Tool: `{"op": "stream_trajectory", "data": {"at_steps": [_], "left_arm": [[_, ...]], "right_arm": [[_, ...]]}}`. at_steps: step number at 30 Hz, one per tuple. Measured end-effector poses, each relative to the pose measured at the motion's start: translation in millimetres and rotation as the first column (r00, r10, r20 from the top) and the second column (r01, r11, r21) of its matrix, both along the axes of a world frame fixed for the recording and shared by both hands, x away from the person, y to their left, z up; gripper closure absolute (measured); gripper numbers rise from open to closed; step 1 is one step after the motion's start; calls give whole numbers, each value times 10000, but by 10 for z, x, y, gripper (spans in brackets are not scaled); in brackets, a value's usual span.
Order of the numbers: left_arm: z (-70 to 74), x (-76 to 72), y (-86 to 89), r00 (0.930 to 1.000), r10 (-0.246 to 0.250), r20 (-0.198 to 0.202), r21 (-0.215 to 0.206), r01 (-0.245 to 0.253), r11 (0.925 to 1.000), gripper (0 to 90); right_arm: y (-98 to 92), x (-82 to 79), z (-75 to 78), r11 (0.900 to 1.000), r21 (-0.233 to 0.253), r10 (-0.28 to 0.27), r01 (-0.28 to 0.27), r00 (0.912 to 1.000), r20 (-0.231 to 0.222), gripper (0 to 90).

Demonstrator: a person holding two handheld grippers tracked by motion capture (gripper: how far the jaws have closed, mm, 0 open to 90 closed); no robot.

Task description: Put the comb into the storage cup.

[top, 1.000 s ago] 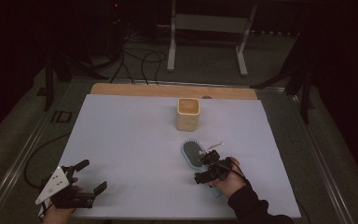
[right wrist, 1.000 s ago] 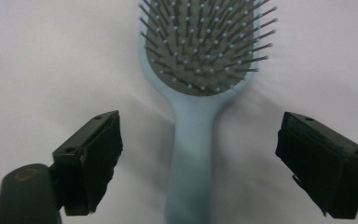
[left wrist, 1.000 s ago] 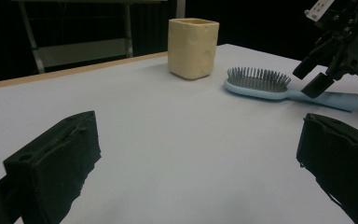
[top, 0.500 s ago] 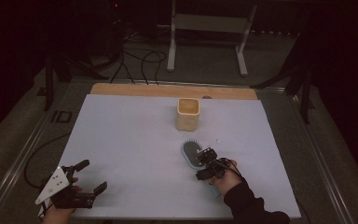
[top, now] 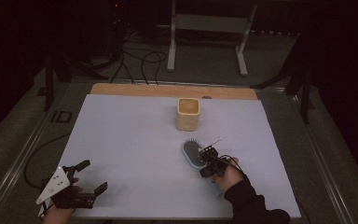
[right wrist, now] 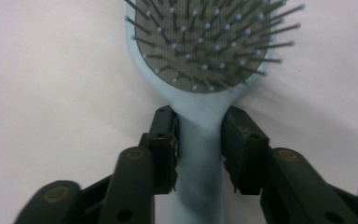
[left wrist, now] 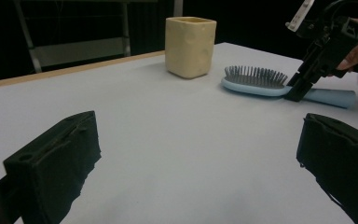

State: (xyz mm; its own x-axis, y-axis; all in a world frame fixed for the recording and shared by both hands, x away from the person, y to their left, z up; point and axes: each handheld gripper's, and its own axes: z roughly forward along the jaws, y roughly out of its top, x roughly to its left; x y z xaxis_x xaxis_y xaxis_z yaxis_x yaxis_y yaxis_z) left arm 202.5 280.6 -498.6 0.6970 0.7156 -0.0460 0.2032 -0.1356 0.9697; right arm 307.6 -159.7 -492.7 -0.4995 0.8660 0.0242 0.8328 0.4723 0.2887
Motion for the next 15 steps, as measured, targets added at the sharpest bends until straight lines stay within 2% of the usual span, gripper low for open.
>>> {"op": "stream_trajectory", "data": {"at_steps": [6, 8, 12, 15], "left_arm": [[-5, 1, -6, 10000, -46, -19, 21, 46, 10000, 0], [-7, 2, -7, 10000, -50, -23, 52, 50, 10000, 0], [-11, 6, -8, 10000, -53, -40, 73, 53, 10000, 0], [-12, 8, -10, 10000, -35, -51, 77, 36, 10000, 0]], "right_arm": [[24, 5, -3, 9995, -237, 223, -224, 9997, -33, 696], [28, -9, -7, 9990, -307, 320, -317, 9995, 86, 699], [20, -61, -16, 9972, -325, 683, -666, 9961, 550, 702], [-33, -120, -29, 9972, 23, 741, -748, 9917, 1046, 703]]}}
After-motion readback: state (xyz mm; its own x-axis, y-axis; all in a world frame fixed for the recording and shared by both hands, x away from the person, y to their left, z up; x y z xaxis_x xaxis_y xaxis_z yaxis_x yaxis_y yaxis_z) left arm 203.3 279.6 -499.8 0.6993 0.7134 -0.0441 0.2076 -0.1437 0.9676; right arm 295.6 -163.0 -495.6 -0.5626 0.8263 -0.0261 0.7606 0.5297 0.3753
